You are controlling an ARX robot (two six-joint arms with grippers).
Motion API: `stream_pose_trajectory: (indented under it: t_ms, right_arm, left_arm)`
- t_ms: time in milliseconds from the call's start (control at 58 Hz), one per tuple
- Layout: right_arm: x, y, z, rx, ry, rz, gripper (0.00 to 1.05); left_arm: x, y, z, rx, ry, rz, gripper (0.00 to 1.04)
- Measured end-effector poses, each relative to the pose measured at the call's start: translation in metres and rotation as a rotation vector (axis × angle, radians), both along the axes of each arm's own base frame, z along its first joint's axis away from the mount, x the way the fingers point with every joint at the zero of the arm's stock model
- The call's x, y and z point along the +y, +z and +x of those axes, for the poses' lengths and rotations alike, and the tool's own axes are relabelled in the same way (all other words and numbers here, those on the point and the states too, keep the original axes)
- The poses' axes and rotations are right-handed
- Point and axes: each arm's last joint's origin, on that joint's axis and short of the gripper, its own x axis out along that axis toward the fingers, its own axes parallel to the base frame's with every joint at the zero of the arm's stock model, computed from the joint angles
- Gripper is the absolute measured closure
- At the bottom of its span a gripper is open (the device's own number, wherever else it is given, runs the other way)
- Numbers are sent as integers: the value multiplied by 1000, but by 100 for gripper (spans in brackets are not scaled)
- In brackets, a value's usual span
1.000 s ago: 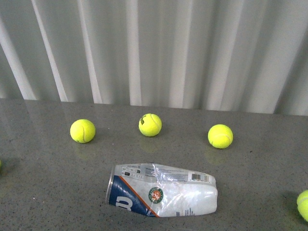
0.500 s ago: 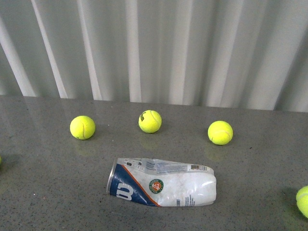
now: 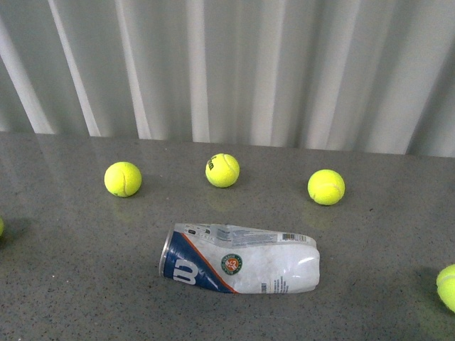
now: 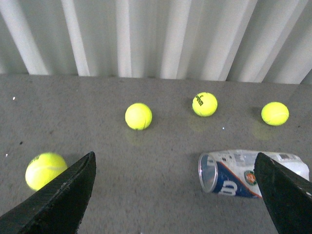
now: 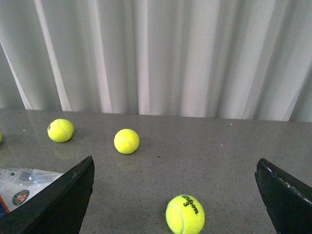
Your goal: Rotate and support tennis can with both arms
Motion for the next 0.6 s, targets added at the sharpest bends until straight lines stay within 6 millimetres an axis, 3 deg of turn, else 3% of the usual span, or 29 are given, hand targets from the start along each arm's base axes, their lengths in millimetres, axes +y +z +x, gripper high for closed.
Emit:
stream_pose_trajectory:
  t_ms: [86,138,276,414,603]
  right_arm:
    - [0,0,0,0,0,0,7]
    - [0,0,0,0,0,0,7]
    - [0,0,0,0,0,0,7]
    - [0,0,0,0,0,0,7]
    - [0,0,0,0,0,0,7]
  left_arm:
    - [-8,-7,44,83,-35,5,7]
    - [-14,-22,69,182,-64,3,7]
    - [-24,-86,117,508,-164,-117,7]
    - [-19,-113,132,609,-153,-180,7]
    - [-13,-125,146,631,-158,-291,7]
